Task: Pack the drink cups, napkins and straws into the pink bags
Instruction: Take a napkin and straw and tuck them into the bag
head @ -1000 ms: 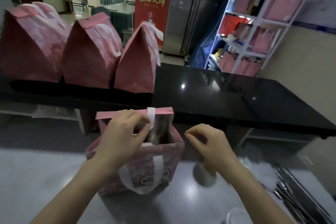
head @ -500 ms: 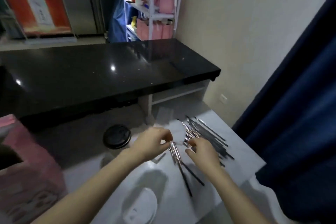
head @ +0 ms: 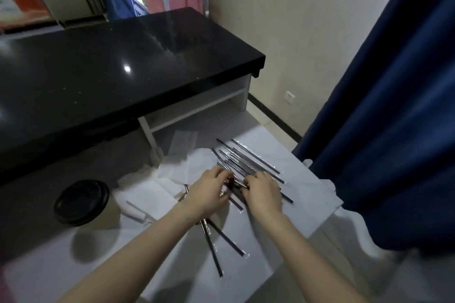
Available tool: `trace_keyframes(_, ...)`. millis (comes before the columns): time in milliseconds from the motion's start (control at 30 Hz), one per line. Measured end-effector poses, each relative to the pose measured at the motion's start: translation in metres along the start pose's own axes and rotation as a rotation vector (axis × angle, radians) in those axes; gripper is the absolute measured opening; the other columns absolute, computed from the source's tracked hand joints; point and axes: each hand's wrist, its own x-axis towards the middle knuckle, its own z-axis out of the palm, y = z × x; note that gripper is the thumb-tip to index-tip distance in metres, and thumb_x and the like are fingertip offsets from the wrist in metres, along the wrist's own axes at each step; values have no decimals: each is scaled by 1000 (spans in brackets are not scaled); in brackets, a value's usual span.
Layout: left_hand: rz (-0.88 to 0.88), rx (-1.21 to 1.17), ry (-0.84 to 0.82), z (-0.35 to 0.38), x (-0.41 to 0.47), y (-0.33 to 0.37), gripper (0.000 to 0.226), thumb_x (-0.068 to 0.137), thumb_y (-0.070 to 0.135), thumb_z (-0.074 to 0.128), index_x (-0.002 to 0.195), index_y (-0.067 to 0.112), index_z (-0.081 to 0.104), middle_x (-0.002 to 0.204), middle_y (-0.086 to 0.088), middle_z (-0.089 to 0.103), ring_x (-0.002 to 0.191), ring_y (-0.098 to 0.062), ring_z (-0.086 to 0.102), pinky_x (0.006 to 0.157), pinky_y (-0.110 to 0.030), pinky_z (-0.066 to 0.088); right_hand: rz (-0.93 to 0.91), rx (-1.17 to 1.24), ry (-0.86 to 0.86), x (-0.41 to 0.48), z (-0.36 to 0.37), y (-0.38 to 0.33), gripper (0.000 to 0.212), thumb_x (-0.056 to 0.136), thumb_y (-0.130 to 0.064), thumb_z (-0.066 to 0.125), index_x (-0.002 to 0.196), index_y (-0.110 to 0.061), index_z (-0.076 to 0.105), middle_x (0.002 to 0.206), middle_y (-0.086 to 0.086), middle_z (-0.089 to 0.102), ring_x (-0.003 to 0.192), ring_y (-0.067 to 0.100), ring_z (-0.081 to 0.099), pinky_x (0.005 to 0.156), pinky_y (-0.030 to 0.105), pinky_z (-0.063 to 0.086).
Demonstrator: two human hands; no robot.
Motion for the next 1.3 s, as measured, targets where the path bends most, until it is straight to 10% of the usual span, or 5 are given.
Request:
trace_keyframes(367,-107,-94,187,-14,3,-21,63,87,29,67,143,22,40,142,0,43,128,-21,43,106,-30,36,-96,156,46,-8,-26,32,22,96,-34,53,101,-23,71,97,-1,69,98,23,58,83,34,42)
trace_keyframes(700,-70,-639,205,-60,-33,-7,39,79,6,77,106,31,66,100,5,71,88,-4,68,80,-19,53,-340,356,7,-18,-60,-13,21,92,-17,62,111,-15,71,102,3,67,100,25,60,85,40,48)
trace_keyframes(1300,-383,-298,978,-251,-343,-102,21,70,-2,79,76,17,73,78,5,71,76,-6,68,75,-25,56,-1097,472,-62,-96,-124,-357,27,95,-19,58,121,-21,67,105,-2,60,98,16,58,85,37,49)
